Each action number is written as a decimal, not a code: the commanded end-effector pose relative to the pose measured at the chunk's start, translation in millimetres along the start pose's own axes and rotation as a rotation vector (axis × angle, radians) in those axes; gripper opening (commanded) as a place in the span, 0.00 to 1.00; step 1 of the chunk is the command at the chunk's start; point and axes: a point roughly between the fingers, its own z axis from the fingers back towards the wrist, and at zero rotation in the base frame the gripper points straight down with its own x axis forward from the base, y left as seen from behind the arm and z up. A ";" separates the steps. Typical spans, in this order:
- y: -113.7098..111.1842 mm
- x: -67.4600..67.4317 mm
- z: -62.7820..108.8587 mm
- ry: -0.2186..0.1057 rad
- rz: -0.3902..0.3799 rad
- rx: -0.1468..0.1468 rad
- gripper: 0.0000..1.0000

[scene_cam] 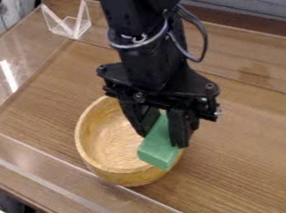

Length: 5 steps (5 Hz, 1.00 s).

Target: Put the green block in the brown bowl

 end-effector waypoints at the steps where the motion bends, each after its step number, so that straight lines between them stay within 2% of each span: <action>1: 1.9 4.3 2.6 -0.020 0.008 -0.006 0.00; 5: 7.6 8.7 -1.6 -0.023 0.017 -0.012 0.00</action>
